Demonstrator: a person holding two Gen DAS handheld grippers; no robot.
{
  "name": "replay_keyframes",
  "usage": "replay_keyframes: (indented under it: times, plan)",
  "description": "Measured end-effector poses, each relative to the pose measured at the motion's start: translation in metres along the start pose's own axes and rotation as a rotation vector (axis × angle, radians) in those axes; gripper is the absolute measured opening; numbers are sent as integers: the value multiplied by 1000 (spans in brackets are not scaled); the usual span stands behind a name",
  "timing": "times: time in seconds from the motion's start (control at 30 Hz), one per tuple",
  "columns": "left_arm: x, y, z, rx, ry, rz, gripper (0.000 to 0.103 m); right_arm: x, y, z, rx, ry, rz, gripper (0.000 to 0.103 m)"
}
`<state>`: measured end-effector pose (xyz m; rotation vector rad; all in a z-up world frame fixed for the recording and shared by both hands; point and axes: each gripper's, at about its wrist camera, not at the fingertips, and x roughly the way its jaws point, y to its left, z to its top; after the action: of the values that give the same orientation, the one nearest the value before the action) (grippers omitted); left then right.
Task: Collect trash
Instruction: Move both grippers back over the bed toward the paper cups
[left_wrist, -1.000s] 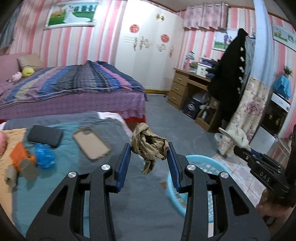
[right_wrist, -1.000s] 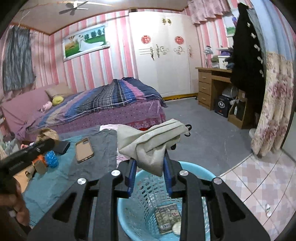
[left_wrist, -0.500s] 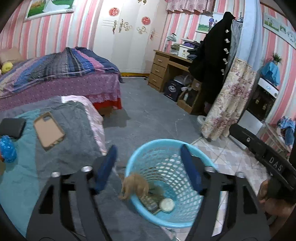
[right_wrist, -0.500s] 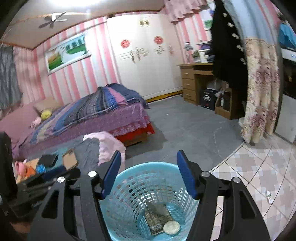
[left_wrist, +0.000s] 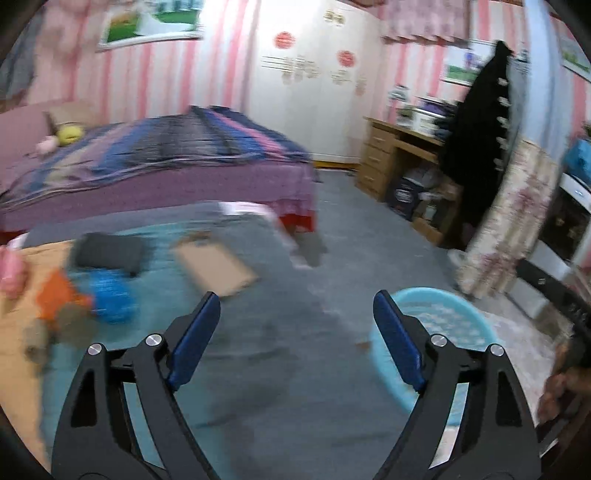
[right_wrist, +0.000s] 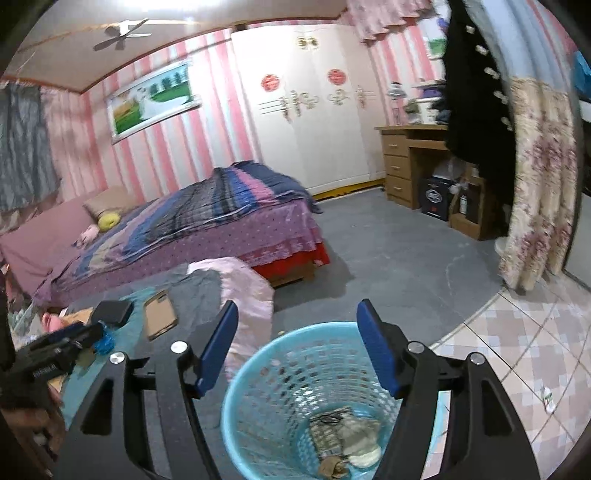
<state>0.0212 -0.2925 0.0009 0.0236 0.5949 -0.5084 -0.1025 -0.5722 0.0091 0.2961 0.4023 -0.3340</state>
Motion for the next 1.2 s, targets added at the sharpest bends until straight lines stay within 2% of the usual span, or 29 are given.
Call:
replay_keyframes:
  times: [0.07,0.2,0.33,0.43,0.5,0.67,0.83,0.93,1.2]
  plan:
    - [-13,29,0,-14,-11,62,83,4,22,-2,-37,7,26,66]
    - [-46,102,-6,-56,-56,238,88,11,65,-9,-105,32,85,67]
    - [-61,161,-15,-136,-69,320,89,15,107,-18,-170,56,129,69]
    - [-64,189,-25,-163,-62,352,89,17,136,-25,-210,68,154,70]
    - [-62,205,-30,-177,-50,374,89,18,152,-30,-224,74,161,76]
    - [-55,241,-33,-226,-30,376,89,25,190,-41,-249,82,140,83]
    - [-63,255,-40,-263,-30,371,91,38,222,-53,-254,118,167,84]
    - [-64,251,-48,-260,-11,366,91,42,240,-62,-265,132,180,85]
    - [-89,228,-50,-250,-33,328,91,48,256,-74,-240,121,202,87]
